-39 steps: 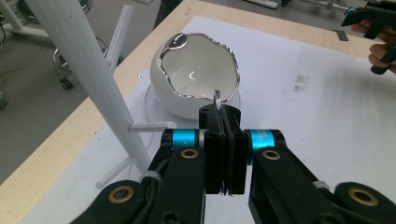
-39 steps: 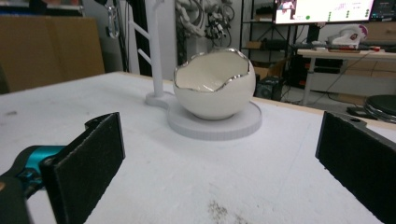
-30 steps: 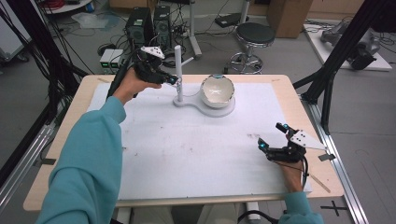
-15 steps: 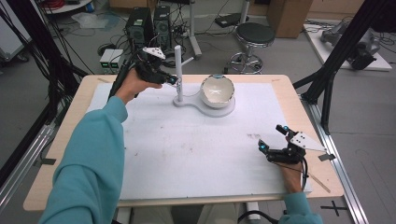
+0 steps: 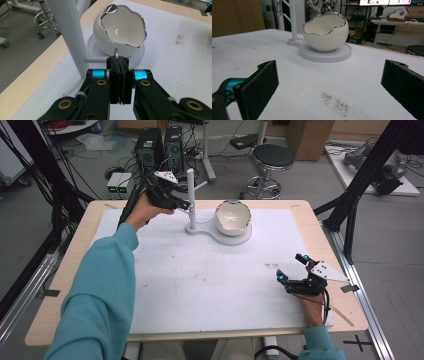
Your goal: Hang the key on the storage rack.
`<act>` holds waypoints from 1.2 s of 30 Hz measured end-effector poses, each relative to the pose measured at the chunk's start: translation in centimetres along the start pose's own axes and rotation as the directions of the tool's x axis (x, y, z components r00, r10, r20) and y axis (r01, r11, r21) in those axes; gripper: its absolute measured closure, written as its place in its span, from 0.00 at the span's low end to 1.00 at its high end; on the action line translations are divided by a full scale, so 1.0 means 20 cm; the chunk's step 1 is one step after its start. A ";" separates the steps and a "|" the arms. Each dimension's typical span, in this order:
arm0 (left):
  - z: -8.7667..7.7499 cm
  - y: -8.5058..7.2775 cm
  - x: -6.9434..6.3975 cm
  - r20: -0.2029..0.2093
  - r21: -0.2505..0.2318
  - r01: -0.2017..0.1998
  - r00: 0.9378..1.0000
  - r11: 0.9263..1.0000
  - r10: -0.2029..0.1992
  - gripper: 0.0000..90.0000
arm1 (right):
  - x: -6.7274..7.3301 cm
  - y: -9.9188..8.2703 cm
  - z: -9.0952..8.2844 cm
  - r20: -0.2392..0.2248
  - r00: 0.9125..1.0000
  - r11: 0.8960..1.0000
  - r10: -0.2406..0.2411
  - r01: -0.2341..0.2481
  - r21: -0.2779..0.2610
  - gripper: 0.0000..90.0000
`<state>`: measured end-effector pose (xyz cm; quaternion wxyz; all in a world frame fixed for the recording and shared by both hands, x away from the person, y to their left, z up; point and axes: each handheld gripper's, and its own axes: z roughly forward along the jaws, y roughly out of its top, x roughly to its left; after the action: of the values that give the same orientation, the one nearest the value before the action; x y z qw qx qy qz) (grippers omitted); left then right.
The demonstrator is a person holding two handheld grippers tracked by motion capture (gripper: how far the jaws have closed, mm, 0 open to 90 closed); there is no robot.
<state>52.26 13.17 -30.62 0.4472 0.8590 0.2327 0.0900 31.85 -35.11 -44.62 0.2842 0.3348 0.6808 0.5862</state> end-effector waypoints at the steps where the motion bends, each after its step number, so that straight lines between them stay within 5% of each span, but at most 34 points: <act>1: 0.00 0.00 0.00 0.001 -0.001 0.003 1.000 1.000 -0.003 0.98 | 0.00 0.00 0.00 0.001 1.000 1.000 0.002 -0.002 0.001 0.01; 15: 0.03 -0.03 0.06 -0.009 -0.007 0.041 0.999 0.999 -0.041 0.96 | 0.00 0.00 0.00 0.002 1.000 1.000 -0.005 0.005 0.003 0.01; 22: 0.02 -0.06 0.09 -0.054 -0.024 0.055 0.997 0.998 -0.056 0.57 | 0.01 0.00 0.00 0.007 1.000 1.000 -0.019 0.019 0.002 0.01; 29: -0.13 -0.09 0.05 -0.145 -0.134 0.053 0.987 0.990 -0.072 0.10 | 0.01 0.00 0.00 0.001 1.000 1.000 -0.015 0.015 0.009 0.01; 36: -0.37 -0.25 -0.05 -0.176 -0.217 -0.031 0.984 0.976 -0.008 0.02 | 0.00 0.00 0.00 -0.002 1.000 1.000 0.000 0.000 0.003 0.01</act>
<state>47.07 20.44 -30.23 0.5163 0.7944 0.2550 0.1932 31.87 -35.05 -44.65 0.2829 0.3348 0.6821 0.5854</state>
